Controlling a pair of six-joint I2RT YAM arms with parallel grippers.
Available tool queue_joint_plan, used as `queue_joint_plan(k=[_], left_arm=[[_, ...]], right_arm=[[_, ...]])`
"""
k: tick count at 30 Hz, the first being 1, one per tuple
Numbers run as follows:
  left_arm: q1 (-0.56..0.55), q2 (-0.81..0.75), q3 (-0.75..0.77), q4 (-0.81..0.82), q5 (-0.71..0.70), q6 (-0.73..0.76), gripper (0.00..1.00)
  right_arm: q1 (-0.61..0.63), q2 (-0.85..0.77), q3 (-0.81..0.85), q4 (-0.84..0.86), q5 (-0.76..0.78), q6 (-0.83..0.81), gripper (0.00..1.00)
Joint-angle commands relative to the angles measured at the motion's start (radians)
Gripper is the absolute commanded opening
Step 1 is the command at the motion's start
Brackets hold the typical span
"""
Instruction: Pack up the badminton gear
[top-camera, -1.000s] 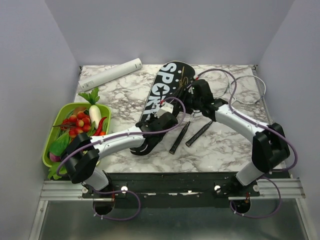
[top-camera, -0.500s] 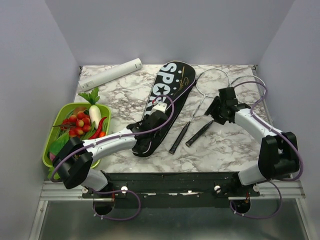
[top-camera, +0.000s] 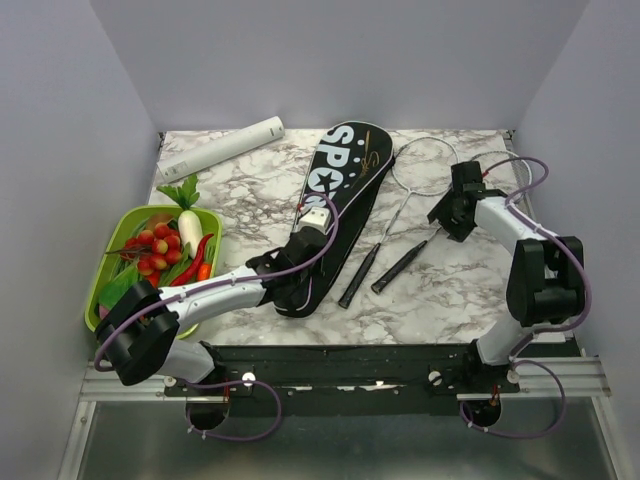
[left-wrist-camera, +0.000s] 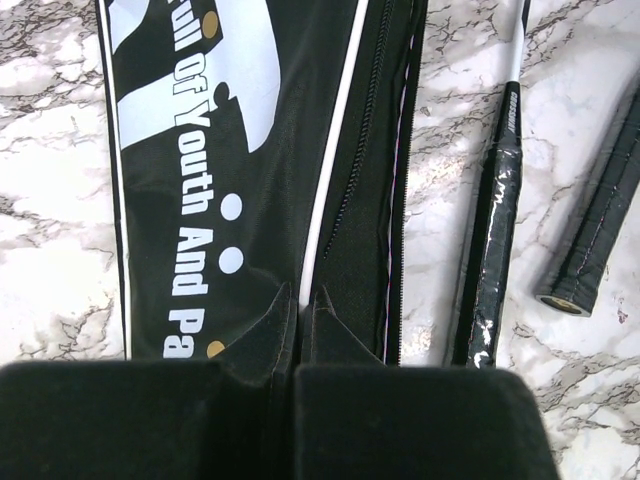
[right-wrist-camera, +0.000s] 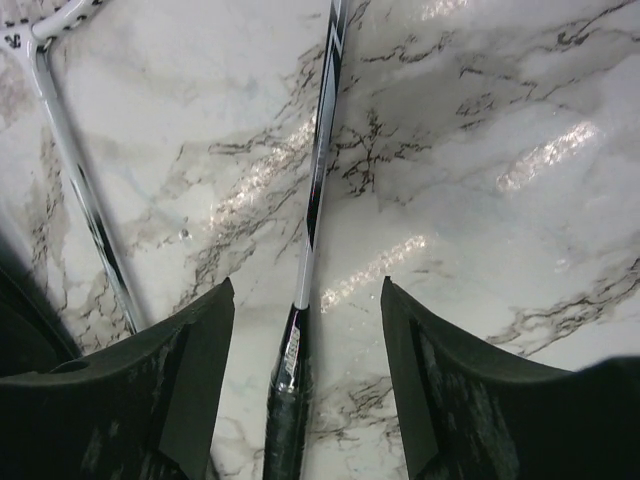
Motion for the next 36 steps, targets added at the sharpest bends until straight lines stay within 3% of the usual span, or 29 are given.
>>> queue_joint_plan(k=[1, 11, 20, 27, 36], left_arm=[[0.007, -0.025, -0.008, 0.122, 0.023, -0.006, 0.00], [0.009, -0.036, -0.017, 0.145, 0.020, 0.025, 0.00], [0.018, -0.027, -0.025, 0.162, 0.030, 0.033, 0.00], [0.026, -0.028, -0.033, 0.171, 0.040, 0.030, 0.00], [0.037, -0.048, -0.046, 0.176, 0.041, 0.026, 0.00]], right_arm=[[-0.025, 0.074, 0.079, -0.062, 0.060, 0.018, 0.69], [-0.033, 0.206, 0.193, -0.106, 0.057, 0.032, 0.67], [-0.033, 0.262, 0.205, -0.126, 0.079, 0.029, 0.57], [-0.033, 0.279, 0.231, -0.135, 0.074, 0.001, 0.33], [-0.030, 0.341, 0.328, -0.224, 0.031, -0.025, 0.15]])
